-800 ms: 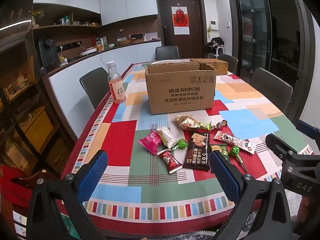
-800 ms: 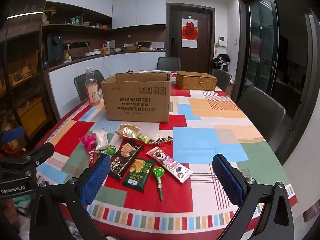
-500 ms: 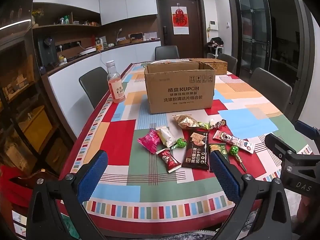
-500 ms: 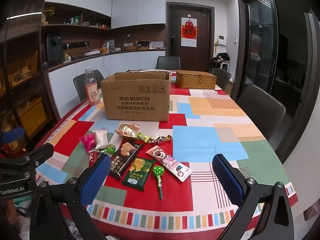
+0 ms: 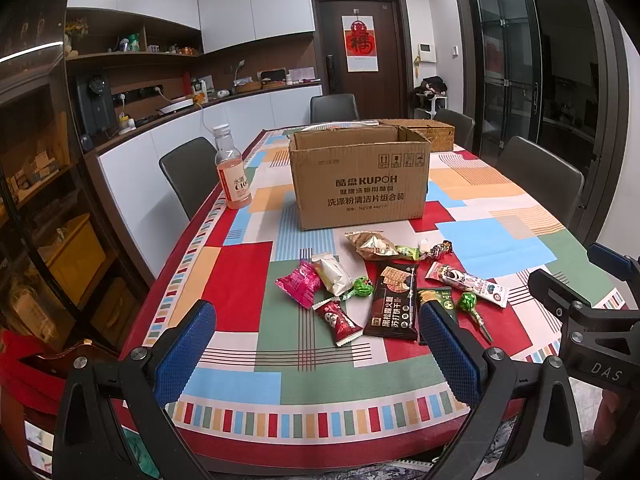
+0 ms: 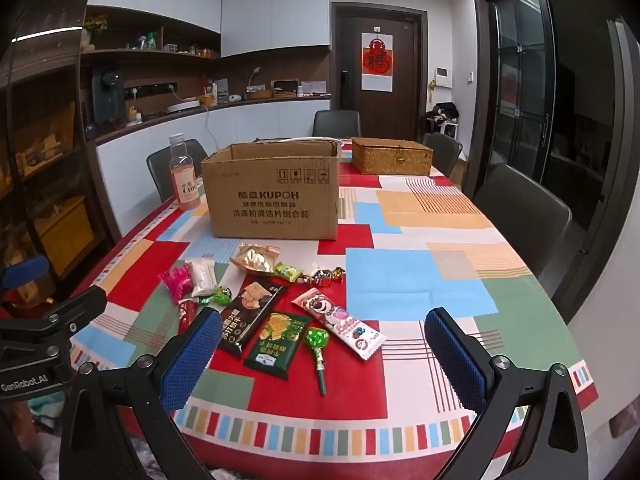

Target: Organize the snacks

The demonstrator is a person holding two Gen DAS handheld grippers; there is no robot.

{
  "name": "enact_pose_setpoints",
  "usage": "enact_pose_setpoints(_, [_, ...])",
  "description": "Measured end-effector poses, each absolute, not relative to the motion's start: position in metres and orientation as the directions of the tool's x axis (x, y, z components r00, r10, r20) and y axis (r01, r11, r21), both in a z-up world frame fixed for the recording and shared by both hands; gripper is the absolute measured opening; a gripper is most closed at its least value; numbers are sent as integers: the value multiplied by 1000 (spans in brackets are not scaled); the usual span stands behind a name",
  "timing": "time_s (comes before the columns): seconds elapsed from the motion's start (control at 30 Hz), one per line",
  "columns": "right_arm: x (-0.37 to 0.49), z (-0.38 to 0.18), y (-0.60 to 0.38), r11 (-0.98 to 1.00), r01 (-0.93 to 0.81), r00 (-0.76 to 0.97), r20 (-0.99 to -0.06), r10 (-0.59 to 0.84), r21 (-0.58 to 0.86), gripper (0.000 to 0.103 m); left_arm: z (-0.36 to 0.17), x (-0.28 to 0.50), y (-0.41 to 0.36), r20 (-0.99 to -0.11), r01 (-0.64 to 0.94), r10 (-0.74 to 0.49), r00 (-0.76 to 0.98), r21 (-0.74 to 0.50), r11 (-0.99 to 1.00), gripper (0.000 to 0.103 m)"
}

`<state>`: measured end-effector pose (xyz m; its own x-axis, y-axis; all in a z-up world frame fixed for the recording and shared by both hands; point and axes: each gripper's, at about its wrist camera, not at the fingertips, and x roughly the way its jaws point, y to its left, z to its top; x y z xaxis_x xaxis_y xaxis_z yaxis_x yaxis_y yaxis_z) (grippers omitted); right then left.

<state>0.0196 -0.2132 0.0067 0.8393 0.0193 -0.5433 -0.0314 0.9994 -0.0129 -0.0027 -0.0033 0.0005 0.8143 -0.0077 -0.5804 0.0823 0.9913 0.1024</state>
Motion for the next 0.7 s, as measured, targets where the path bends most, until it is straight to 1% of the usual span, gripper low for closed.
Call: enact_pose_setpoints(0.7, [21, 6, -212, 999, -32, 839, -543, 19, -14, 102, 3, -4, -3, -581, 89, -18, 814, 94, 992, 103])
